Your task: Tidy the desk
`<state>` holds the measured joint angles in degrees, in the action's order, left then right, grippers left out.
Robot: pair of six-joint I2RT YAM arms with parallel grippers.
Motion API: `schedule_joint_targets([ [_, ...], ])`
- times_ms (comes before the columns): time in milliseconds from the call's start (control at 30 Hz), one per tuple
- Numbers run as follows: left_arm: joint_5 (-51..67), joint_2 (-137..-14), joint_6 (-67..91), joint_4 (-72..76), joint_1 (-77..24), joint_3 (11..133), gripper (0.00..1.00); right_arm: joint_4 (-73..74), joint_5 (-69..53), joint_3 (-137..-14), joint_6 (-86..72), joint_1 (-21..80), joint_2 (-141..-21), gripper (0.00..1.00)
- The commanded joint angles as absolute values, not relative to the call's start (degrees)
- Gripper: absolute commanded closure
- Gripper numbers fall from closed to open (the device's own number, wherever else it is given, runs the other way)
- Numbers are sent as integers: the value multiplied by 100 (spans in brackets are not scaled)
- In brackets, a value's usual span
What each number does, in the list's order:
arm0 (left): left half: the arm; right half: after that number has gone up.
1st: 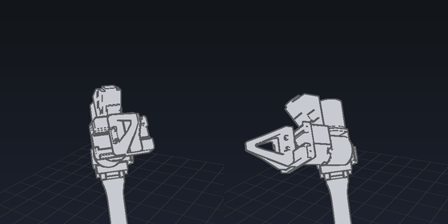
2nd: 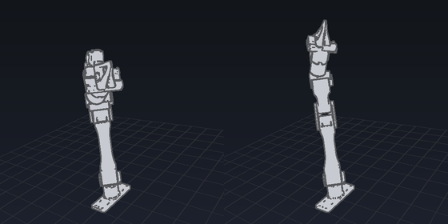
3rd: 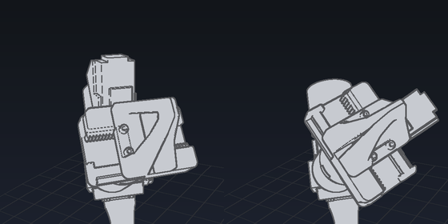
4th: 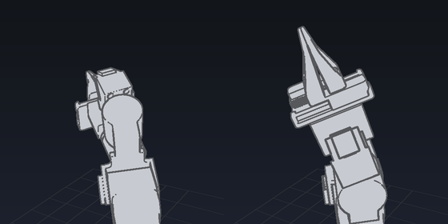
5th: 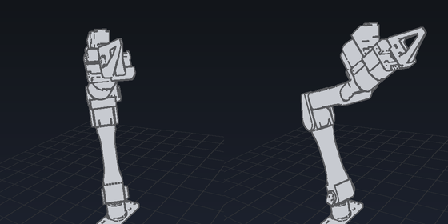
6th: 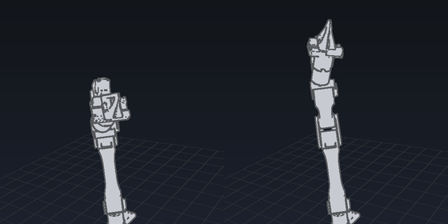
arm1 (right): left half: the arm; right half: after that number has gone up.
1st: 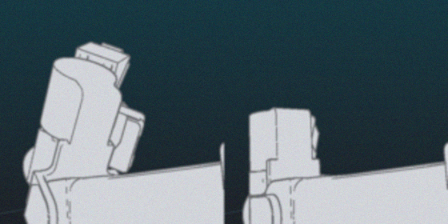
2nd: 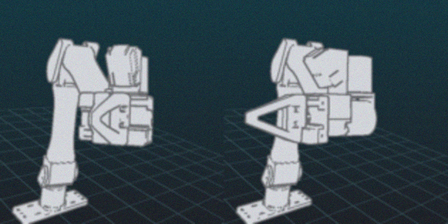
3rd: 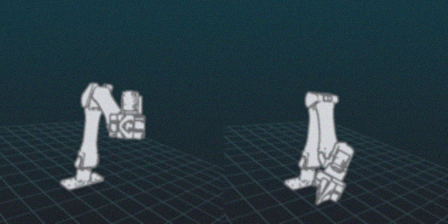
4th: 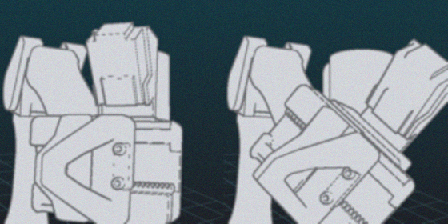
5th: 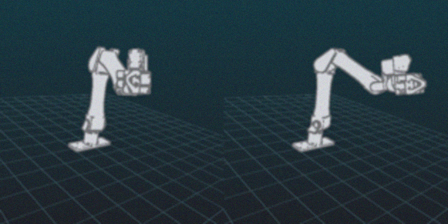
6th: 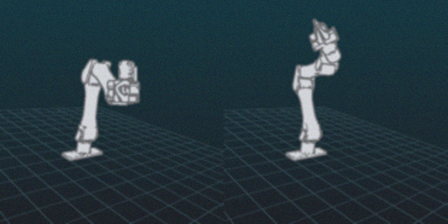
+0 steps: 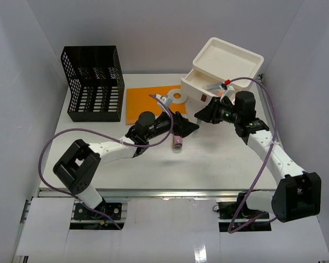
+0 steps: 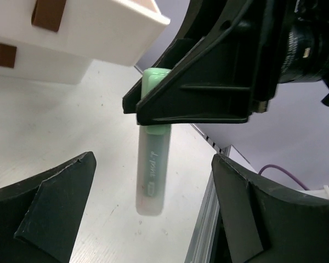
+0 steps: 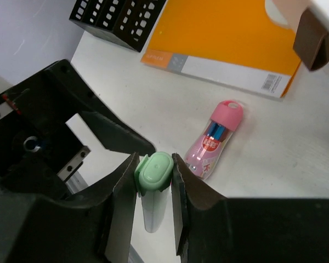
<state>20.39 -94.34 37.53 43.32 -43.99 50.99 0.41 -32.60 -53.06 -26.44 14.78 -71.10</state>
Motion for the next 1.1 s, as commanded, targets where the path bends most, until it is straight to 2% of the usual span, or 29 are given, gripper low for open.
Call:
schedule_joint_targets([
  [0, 1668, -8378, 2994, 3699, -4399, 4919, 2, 110, -3072, -6125, -1593, 1433, -7026, 92],
  [233, 1169, -7053, 2366, 1447, -4166, 4605, 2, 370, -2049, -7276, -439, 1433, -7379, 92],
  [433, 1269, -6635, 1764, 24, -3708, 4611, 2, 148, -974, -7943, 252, 1441, -7683, 92],
  [533, 1118, -6592, 1401, -322, -3648, 4519, 2, -164, -132, -7893, 481, 1441, -7725, 92],
  [733, 866, -6633, 955, -396, -3639, 4327, 2, -830, 560, -7672, 1304, 1450, -7983, 92],
  [1067, 947, -6567, 823, -420, -3639, 4314, 2, -1021, 573, -7233, 1714, 1454, -8397, 80],
])
